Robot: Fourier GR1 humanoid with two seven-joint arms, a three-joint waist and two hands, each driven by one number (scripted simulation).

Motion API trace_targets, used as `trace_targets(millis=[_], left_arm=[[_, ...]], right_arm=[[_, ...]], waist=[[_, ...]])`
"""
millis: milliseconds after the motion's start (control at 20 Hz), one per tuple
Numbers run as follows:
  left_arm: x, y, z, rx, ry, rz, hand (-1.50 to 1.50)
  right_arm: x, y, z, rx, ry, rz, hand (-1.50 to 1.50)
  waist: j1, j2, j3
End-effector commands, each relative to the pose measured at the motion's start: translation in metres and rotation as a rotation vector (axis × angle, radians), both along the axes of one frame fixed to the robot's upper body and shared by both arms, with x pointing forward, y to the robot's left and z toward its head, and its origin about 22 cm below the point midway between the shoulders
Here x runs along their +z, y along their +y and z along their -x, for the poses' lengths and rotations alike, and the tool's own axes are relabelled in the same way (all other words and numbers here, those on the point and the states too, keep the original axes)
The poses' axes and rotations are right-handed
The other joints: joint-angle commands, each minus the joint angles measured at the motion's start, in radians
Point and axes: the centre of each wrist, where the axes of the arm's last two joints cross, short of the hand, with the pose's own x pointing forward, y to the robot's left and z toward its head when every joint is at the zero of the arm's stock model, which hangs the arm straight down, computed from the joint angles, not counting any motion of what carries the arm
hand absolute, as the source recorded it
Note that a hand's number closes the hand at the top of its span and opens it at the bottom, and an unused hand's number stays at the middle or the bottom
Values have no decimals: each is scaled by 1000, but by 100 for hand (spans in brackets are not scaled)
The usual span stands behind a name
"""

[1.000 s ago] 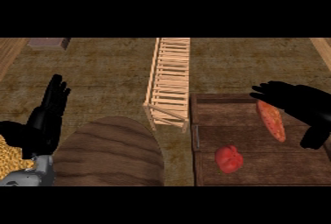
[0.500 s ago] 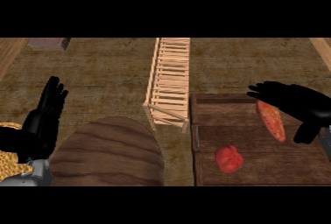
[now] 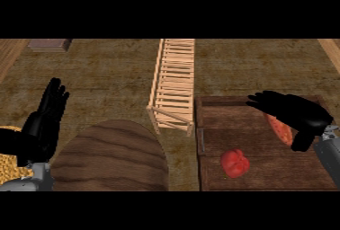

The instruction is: Pick the sweet potato from the tray and place it in the tiered shelf

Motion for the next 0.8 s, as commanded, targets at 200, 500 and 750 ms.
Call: trace_targets(millis=[200,500,750], left_arm=[[9,-7,-6,-7,-18,-2,0],[-2,-17,1,8,-13,14,0],[-3,-12,-5,-31,-8,-5,0]], right_arm=[[-40,3,-14,84,-7,82,150],[-25,1,-19,289,-42,40,150],[-21,28,-30,629,31,-36,150]], waist=[[10,3,1],[16,3,1],[45,12,1]])
